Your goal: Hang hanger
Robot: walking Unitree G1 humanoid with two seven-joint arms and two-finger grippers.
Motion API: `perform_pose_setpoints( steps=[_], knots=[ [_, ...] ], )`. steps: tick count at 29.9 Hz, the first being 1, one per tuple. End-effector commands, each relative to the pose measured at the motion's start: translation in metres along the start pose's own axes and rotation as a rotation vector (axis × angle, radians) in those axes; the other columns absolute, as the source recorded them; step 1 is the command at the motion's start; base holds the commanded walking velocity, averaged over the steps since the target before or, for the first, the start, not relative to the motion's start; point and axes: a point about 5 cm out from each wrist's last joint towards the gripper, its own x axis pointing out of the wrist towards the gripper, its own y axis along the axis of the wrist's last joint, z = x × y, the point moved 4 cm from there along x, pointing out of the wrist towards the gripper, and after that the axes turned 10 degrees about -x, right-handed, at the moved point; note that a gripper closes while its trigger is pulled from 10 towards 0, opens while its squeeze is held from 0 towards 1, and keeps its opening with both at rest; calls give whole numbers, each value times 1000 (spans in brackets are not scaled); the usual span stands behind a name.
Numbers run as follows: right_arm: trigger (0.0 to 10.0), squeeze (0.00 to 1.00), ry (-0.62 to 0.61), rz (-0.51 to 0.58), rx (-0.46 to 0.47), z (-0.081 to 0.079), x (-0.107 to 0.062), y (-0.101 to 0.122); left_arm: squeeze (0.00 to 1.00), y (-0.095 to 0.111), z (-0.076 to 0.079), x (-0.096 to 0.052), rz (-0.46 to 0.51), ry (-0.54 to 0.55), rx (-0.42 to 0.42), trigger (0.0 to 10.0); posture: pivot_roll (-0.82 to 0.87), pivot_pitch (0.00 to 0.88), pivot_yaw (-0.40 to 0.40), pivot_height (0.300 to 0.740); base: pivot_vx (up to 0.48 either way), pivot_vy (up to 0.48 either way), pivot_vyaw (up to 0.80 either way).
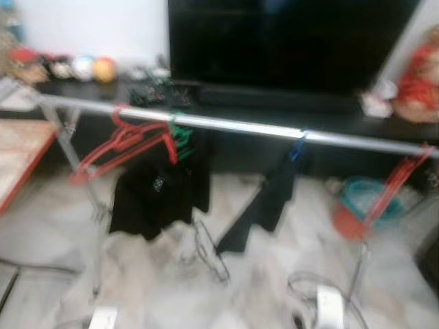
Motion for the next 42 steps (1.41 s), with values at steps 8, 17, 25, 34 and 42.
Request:
perform_pose_setpoints(
  steps=[8, 17, 25, 34, 42],
  knots=[
    [10000, 0, -28, 17, 1, 12, 0, 3, 0, 8, 7, 1, 25, -20, 14, 10000, 47, 0, -53, 736, 0, 244, -378],
    [10000, 0, -29, 15, 2, 12, 0, 3, 0, 9, 4, 1, 30, -21, 25, 10000, 48, 0, -54, 736, 0, 80, 0],
    [10000, 0, -25, 16, 0, 12, 0, 3, 0, 13, 11, 2, 40, -20, 10, 10000, 50, 0, -56, 736, 0, 0, 0],
    [10000, 0, -23, 17, -1, 12, 0, 3, 0, 23, 19, 4, 54, -30, 5, 10000, 49, 0, -56, 736, 0, 112, 0],
    [10000, 0, -14, 22, -5, 11, 0, 4, 0, 26, 21, 4, 58, -30, 13, 10000, 48, 0, -55, 736, 0, 0, 0]
  ],
)
